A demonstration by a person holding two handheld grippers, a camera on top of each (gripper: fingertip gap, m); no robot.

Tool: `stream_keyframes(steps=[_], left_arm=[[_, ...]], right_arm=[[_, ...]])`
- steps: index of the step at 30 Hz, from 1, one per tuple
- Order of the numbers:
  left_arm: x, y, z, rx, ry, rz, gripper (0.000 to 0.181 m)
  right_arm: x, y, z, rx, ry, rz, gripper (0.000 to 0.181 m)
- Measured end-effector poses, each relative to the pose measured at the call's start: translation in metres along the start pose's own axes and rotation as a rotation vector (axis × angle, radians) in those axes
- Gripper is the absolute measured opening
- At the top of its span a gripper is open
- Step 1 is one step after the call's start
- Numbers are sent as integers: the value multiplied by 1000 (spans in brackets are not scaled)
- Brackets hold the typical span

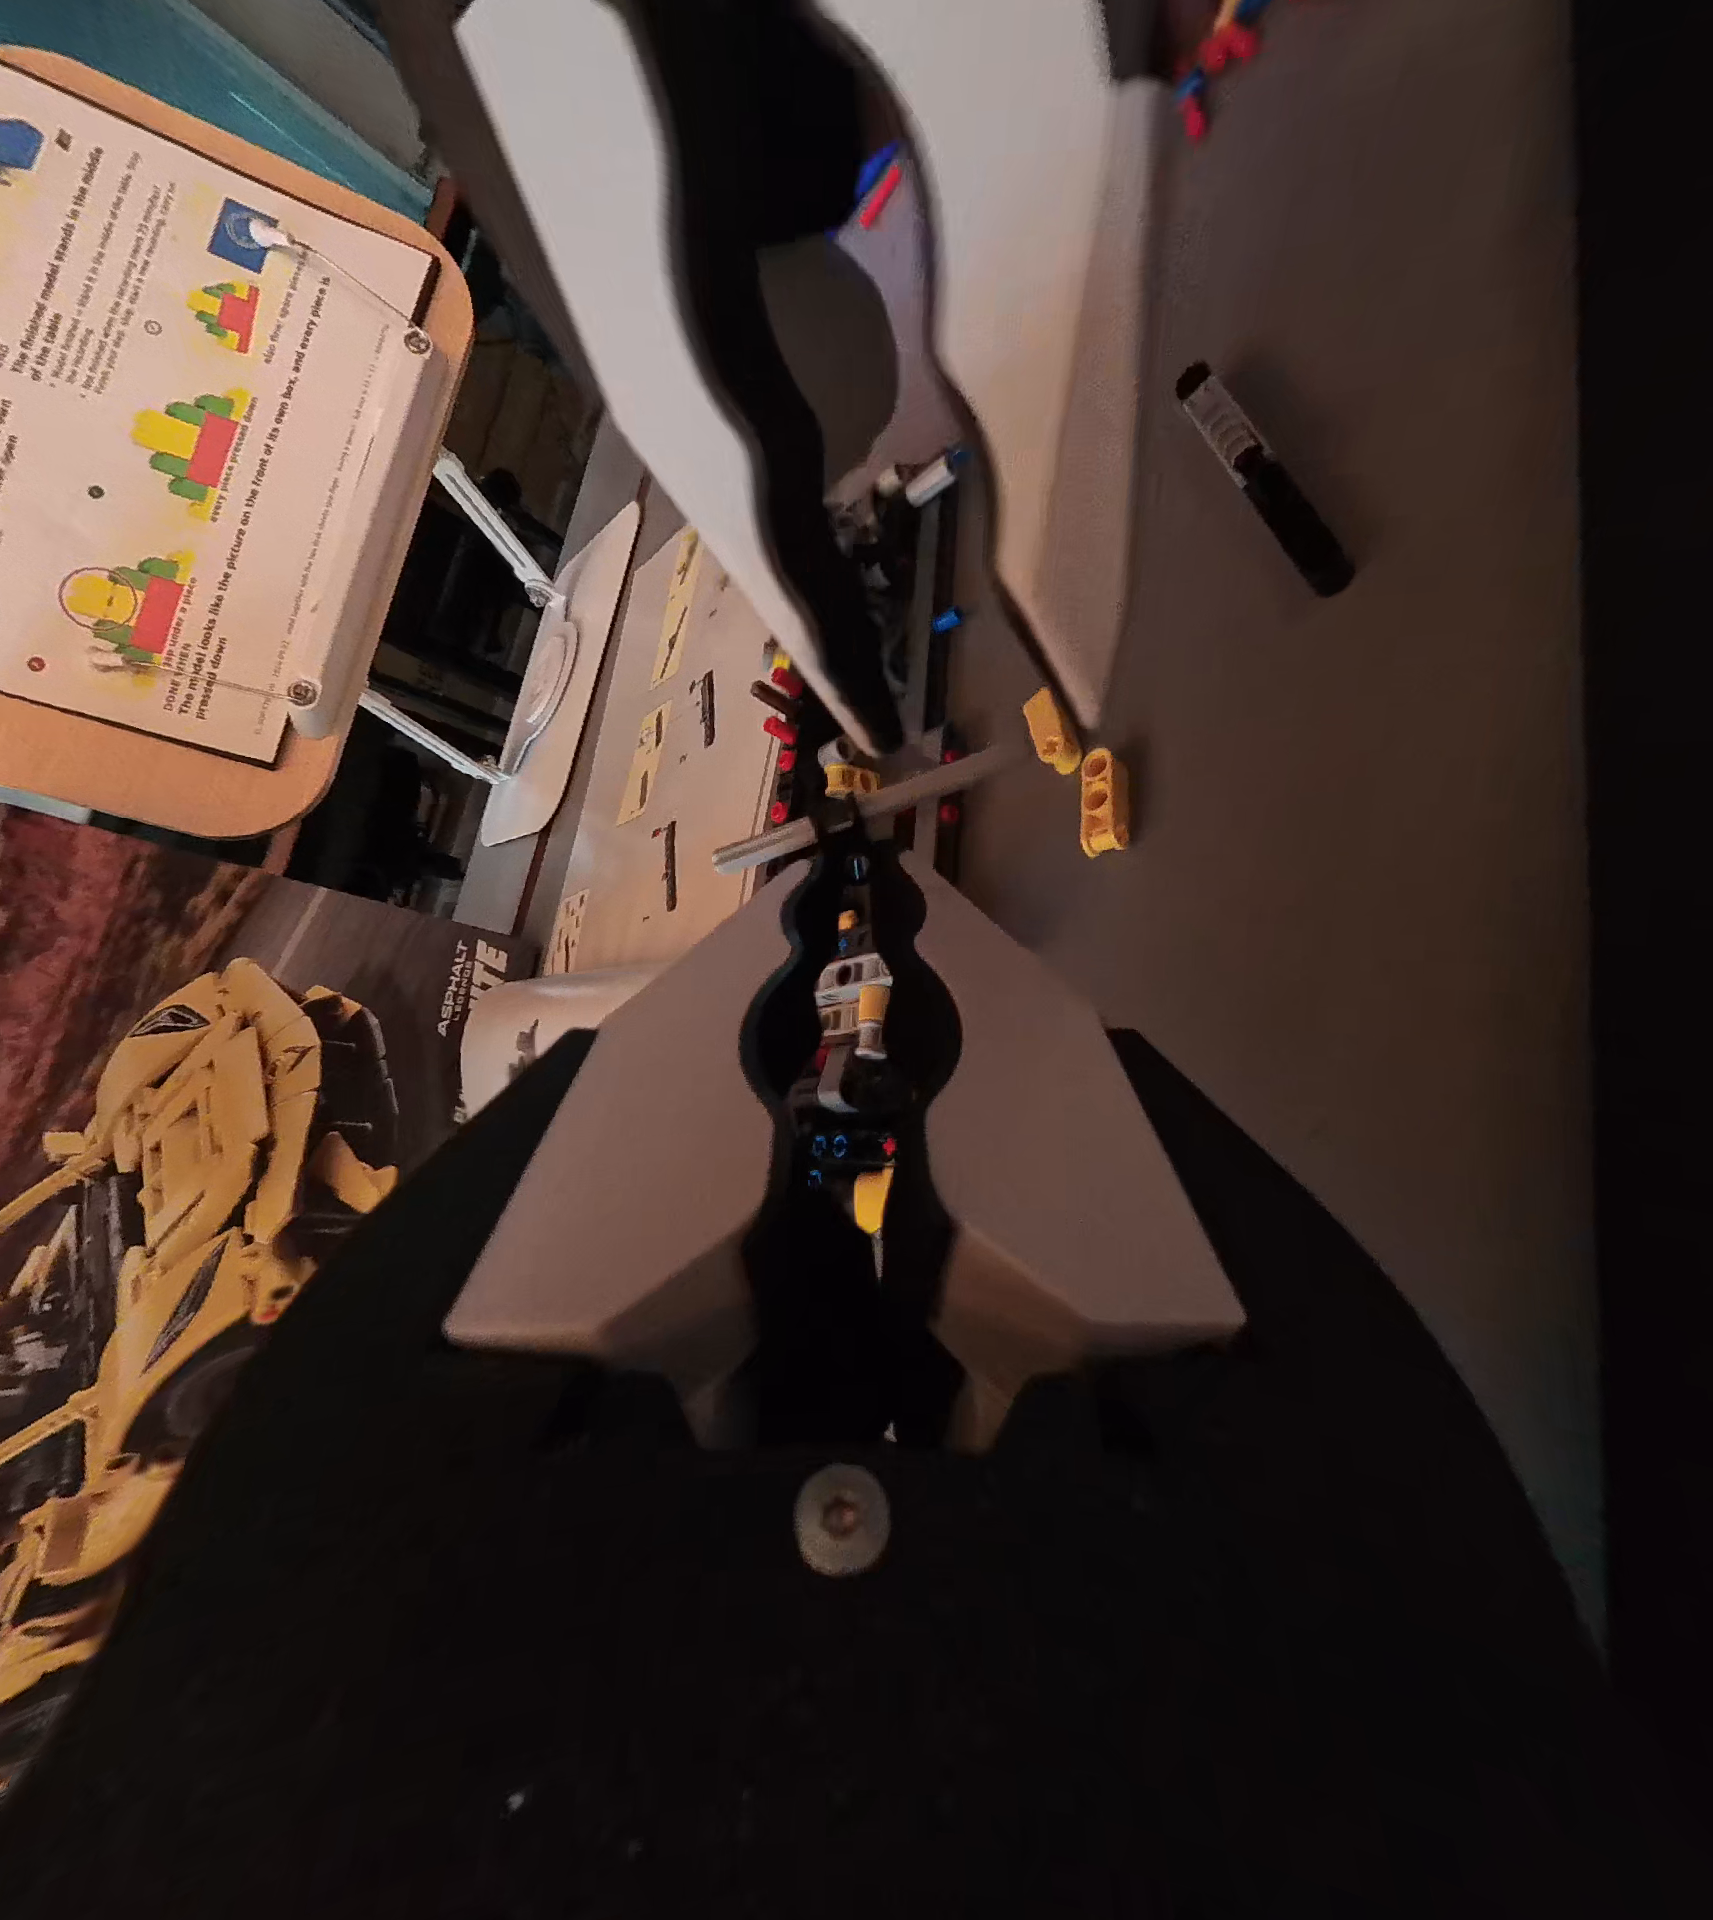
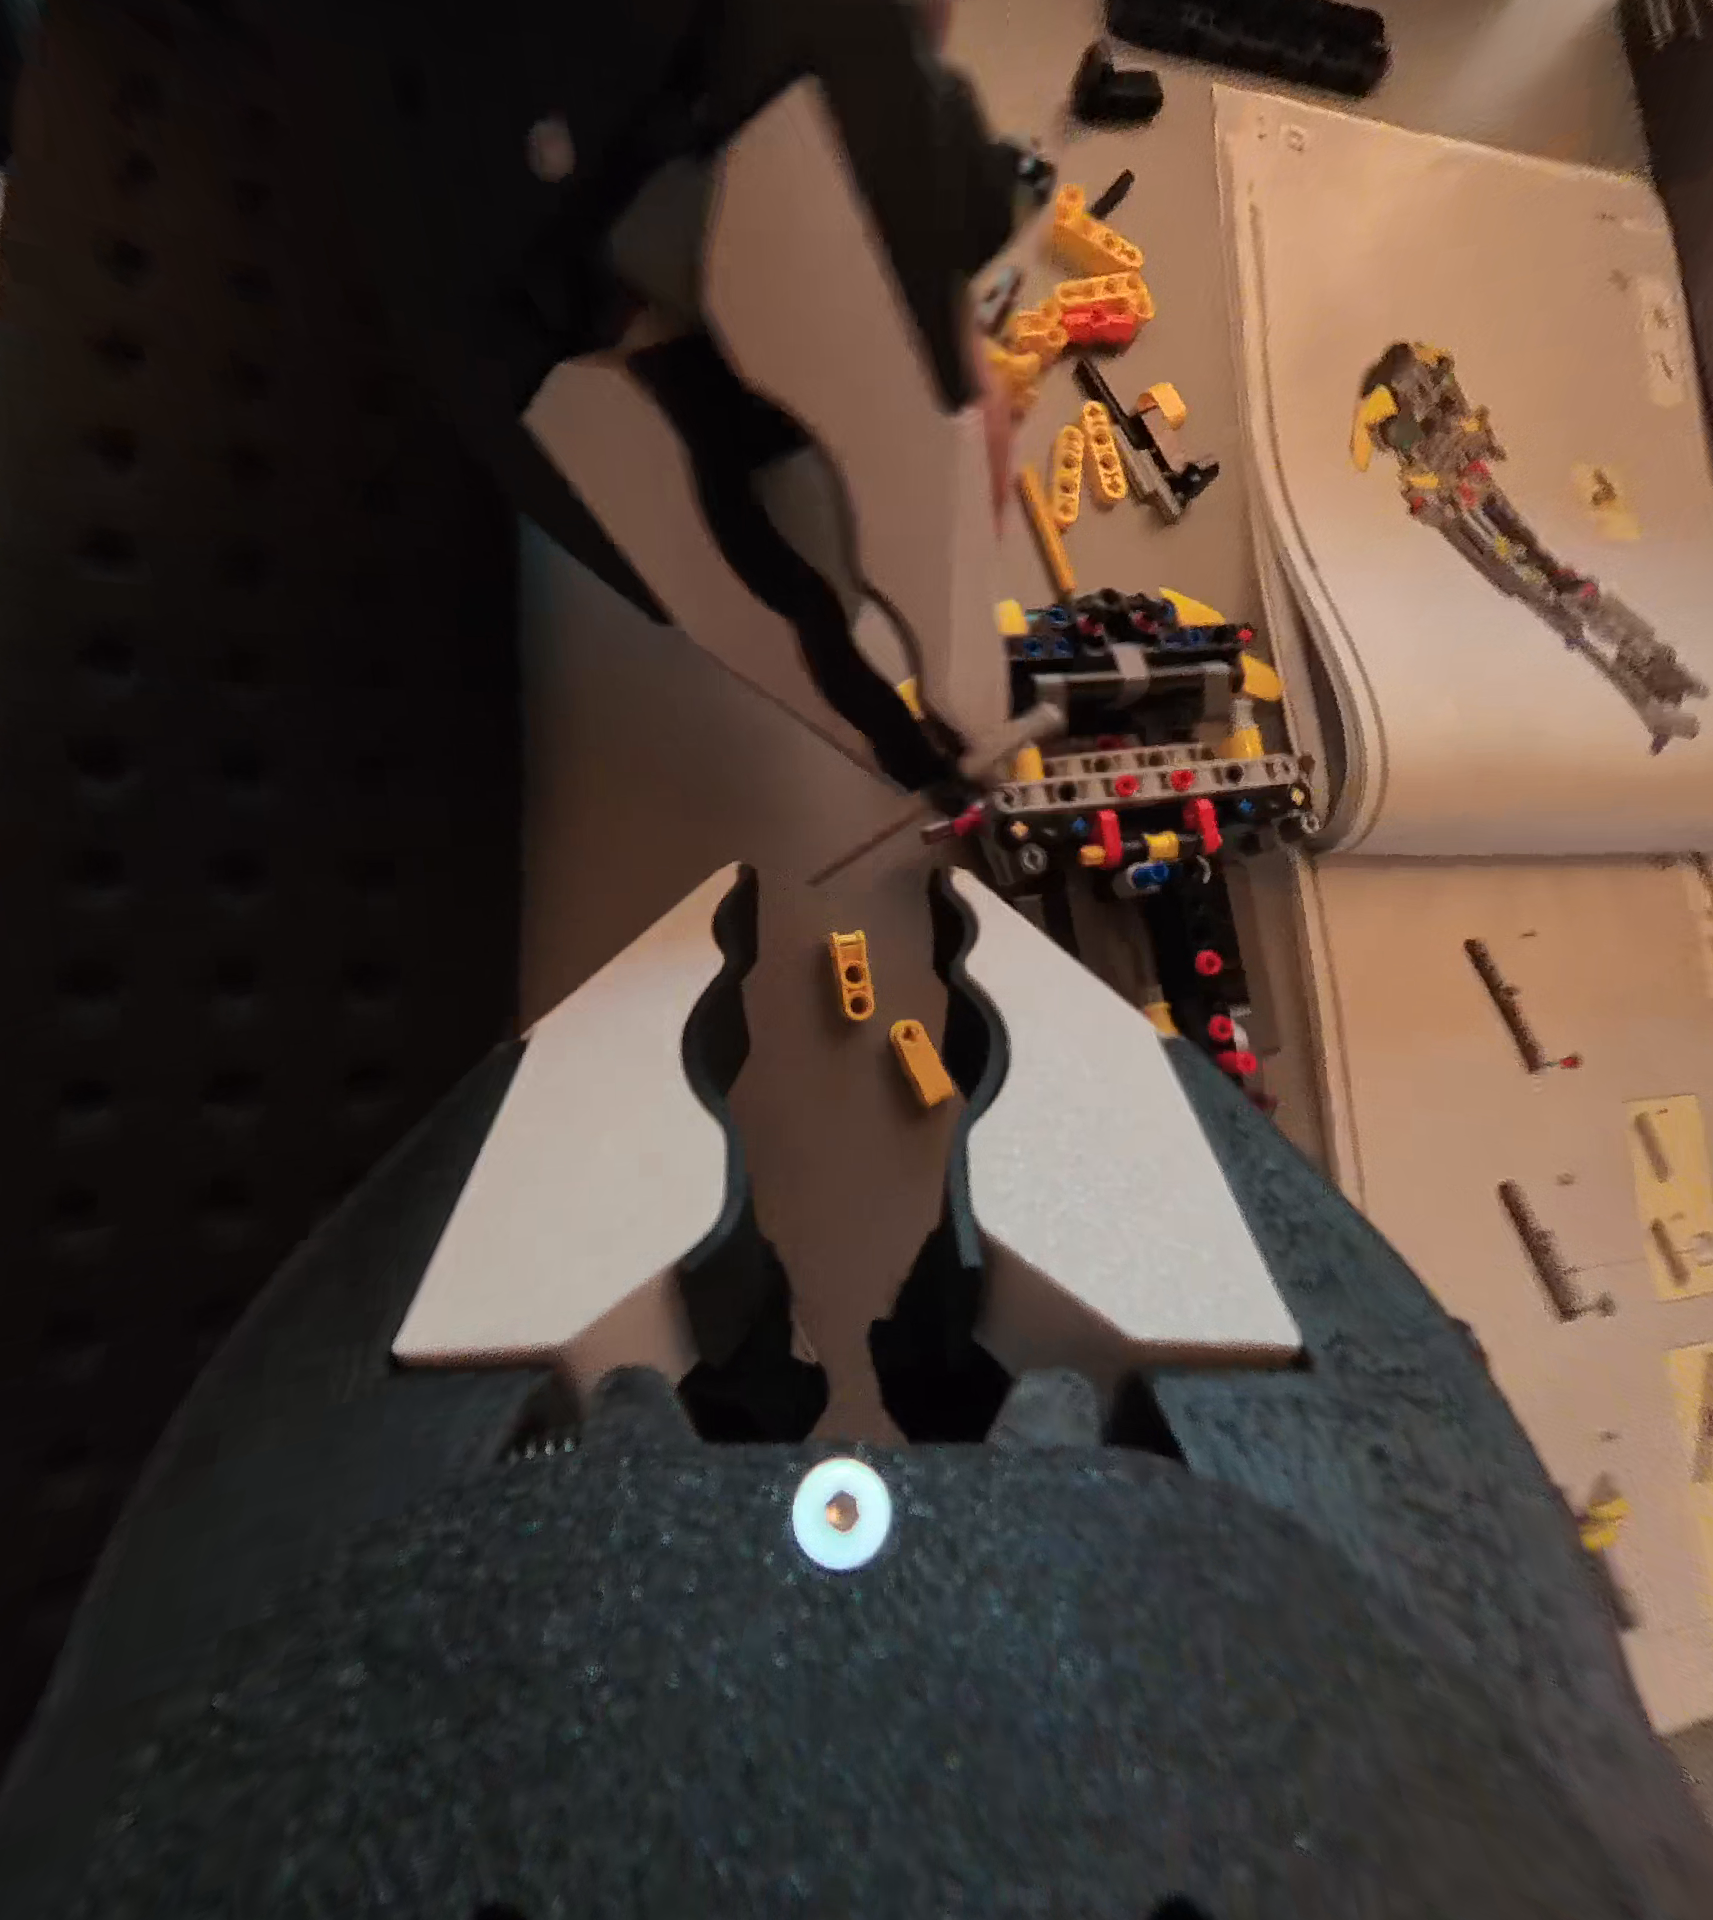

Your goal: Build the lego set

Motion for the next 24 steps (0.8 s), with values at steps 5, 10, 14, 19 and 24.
stream_keyframes(steps=[5, 10, 14, 19, 24], left_arm=[[0, 6, 5, -63, 19, -6, 3], [-1, 8, 8, -86, 26, 0, 3], [-1, 7, 7, -98, 14, 10, 4], [-2, 3, 6, -82, 4, 38, 3], [-3, 6, 5, -94, -2, 28, 3]], right_arm=[[4, 16, 2, -396, 136, 59, 30], [-5, 15, 2, -512, 214, 100, 12], [-9, 15, -1, -546, 205, 117, 10], [-9, 21, -3, -742, 276, 145, 7], [-13, 15, -4, -809, 329, 198, 7]])
Point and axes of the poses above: each gripper's, where its closed fingertips meet, x back along the fingers, z out of its top, y = z × x across the jaws, the point moved 5 cm from there along x, back along the fingers, and after that the axes turned 9 degrees about y, right-handed, at the moved point
